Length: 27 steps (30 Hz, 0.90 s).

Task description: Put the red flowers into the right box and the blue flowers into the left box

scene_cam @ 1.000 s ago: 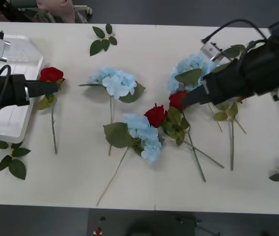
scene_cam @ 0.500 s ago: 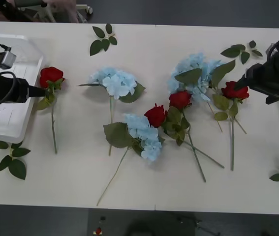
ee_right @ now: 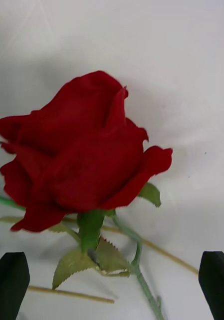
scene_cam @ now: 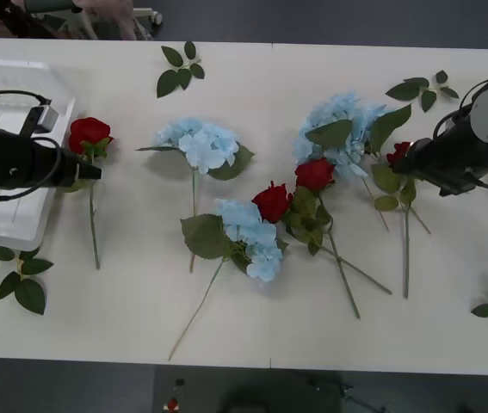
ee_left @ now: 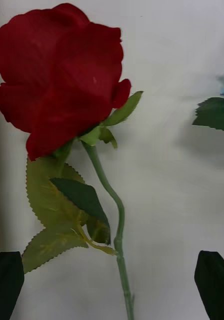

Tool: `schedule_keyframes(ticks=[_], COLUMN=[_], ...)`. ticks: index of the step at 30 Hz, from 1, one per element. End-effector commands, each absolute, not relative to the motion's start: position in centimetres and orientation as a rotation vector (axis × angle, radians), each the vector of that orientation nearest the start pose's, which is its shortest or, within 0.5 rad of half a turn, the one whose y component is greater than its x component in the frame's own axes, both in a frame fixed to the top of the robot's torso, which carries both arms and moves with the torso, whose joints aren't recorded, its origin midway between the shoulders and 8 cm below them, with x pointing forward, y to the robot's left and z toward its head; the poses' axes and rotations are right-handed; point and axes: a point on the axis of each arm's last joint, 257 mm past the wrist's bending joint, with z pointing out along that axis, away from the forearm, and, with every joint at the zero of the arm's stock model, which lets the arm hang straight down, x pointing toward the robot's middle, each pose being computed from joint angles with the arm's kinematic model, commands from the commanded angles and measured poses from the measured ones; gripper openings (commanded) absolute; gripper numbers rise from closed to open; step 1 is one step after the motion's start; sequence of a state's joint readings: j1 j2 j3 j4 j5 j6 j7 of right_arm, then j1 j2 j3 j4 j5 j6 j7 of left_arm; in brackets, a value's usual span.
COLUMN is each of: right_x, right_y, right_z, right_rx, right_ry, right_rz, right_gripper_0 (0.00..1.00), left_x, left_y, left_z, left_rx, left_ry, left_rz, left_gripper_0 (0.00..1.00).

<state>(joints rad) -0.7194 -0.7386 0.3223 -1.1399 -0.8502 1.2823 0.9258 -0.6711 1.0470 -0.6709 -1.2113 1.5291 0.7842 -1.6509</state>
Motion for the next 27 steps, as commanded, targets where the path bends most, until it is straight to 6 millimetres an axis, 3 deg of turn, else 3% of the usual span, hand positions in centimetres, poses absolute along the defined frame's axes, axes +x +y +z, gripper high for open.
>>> schedule_keyframes(ticks=[1, 13, 18, 19, 20, 23, 24, 27], right_x=[58.4, 60.4, 60.6, 60.5, 60.5, 60.5, 60.5, 60.5], right_y=[-33.0, -34.4, -34.6, -34.6, -34.6, -34.6, -34.5, -34.6], right_z=[-25.0, -29.0, -29.8, -30.2, -30.3, -30.4, -30.4, -30.5], right_rx=[0.561, 0.523, 0.522, 0.526, 0.525, 0.529, 0.527, 0.534], right_ry=[2.575, 2.524, 2.517, 2.522, 2.522, 2.519, 2.52, 2.519], right_rz=[0.211, 0.088, 0.072, 0.069, 0.066, 0.066, 0.062, 0.065], right_gripper_0=[0.99, 0.93, 0.78, 0.71, 0.62, 0.39, 0.3, 0.17], left_x=[58.3, 59.5, 60.0, 60.0, 60.1, 60.0, 60.0, 60.2], left_y=[32.2, 32.0, 32.1, 32.3, 32.3, 32.3, 32.4, 32.3], left_z=[-23.9, -26.5, -27.5, -27.6, -27.6, -27.6, -27.6, -27.4], left_rx=[0.147, 0.195, 0.214, 0.217, 0.22, 0.222, 0.224, 0.233], left_ry=[2.419, 2.426, 2.419, 2.419, 2.418, 2.419, 2.418, 2.411], left_rz=[-0.365, -0.256, -0.208, -0.199, -0.196, -0.194, -0.192, -0.186], left_gripper_0=[1.0, 1.0, 1.0, 1.0, 0.89, 0.04, 0.0, 0.0])
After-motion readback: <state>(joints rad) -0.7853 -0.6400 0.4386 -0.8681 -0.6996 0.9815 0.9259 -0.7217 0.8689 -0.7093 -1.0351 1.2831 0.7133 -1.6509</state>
